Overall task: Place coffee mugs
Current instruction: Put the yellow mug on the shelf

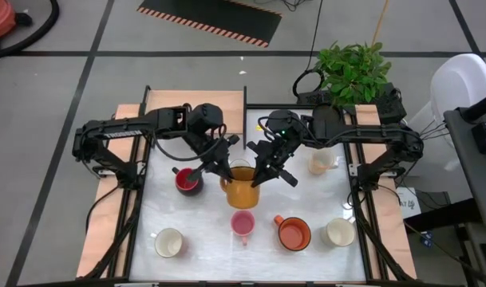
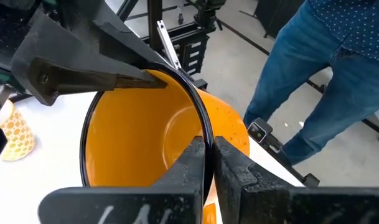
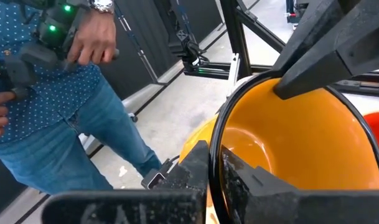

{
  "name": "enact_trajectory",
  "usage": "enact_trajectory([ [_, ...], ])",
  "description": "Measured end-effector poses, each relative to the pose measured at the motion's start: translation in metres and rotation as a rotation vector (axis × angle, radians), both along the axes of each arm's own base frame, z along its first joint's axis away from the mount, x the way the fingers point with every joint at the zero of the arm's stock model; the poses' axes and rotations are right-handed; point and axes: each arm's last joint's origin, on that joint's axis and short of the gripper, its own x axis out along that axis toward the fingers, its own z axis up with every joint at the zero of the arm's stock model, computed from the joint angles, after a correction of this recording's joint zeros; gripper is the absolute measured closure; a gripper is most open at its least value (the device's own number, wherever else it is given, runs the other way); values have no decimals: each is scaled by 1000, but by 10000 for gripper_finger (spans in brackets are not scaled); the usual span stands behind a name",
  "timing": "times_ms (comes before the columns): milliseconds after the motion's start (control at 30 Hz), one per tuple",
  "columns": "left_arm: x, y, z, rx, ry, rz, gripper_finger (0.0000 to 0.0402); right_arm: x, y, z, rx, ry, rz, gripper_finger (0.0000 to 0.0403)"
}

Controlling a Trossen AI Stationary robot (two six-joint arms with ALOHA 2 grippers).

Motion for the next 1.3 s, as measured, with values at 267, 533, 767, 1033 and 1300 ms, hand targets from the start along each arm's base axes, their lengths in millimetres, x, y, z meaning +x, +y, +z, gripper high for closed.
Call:
enact_trajectory([
  [267,2,1,-3,32,19,40,385,0,-1,-2,16,56,-58,380],
  [533,4,4,-4,61,45,129,387,2,-3,-3,-5,78,-168,319],
  [767,2,3,-7,76,77,143,387,2,-3,-7,6,94,-175,269],
  [1033,1,1,-8,95,102,172,387,4,-6,-5,23,92,-235,221],
  [1300,1,2,-9,111,113,207,387,7,-12,1,27,51,-359,182],
])
